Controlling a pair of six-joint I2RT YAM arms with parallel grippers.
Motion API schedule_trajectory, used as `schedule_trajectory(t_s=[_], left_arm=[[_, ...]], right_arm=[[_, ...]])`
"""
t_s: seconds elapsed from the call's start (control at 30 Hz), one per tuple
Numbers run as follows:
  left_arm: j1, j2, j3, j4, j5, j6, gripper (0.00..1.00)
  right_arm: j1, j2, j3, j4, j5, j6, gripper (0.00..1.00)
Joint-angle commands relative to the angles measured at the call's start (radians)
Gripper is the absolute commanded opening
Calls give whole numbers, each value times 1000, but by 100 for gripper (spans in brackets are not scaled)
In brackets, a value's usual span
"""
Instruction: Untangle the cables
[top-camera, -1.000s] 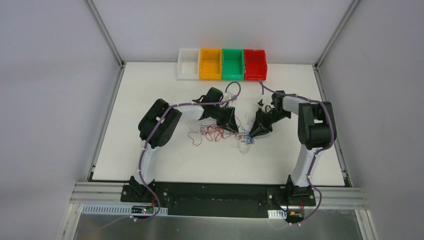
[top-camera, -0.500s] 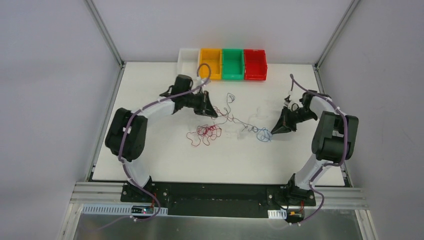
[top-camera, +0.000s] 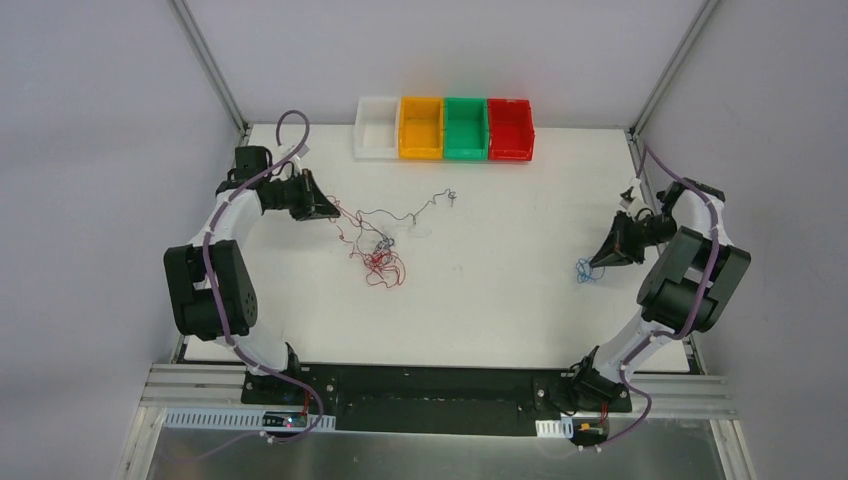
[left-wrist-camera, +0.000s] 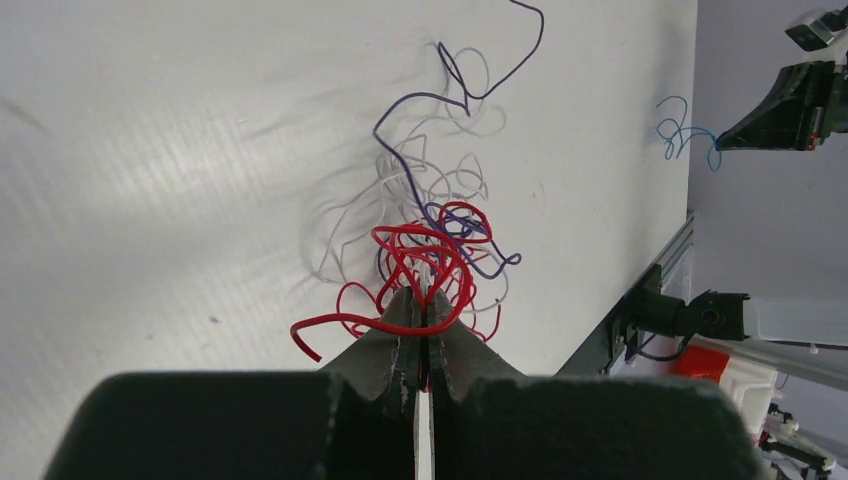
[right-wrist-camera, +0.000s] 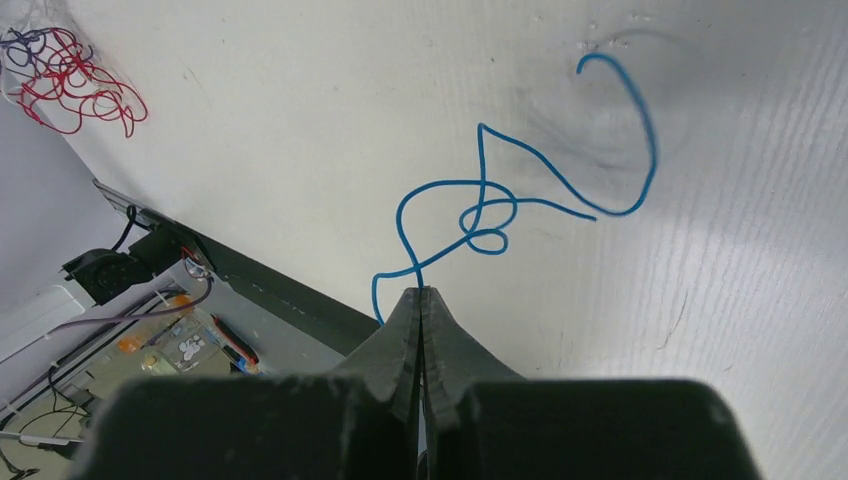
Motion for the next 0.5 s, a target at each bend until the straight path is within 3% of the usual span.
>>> schedule_trajectory(t_s=[0.0, 0.23, 0.3, 0.33, 0.37, 0.4, 0.43, 0.47], left_arm=[[30, -54, 31, -146, 85, 147, 0], [-174, -108, 59, -147, 201, 76, 0], [-218, -120, 61, -147, 226, 66, 0], [-229, -123, 56, -145, 189, 64, 0], [-230, -123, 46, -144, 131, 68, 6], [-222, -121, 30, -145, 86, 81, 32], [-205, -119, 20, -145, 60, 89, 48], [-184, -119, -4, -146, 41, 87, 57]], right_arm=[[2, -21, 50, -97, -39, -60, 0], [200, -45, 103, -193, -312, -13, 0], [235, -43, 106, -161, -318, 16, 0], [252, -41, 97, -109, -270, 58, 10], [263, -37, 85, -54, -197, 96, 29], [270, -33, 70, 3, -117, 114, 45], [275, -34, 66, 23, -83, 133, 53], [283, -44, 58, 55, -77, 157, 58]])
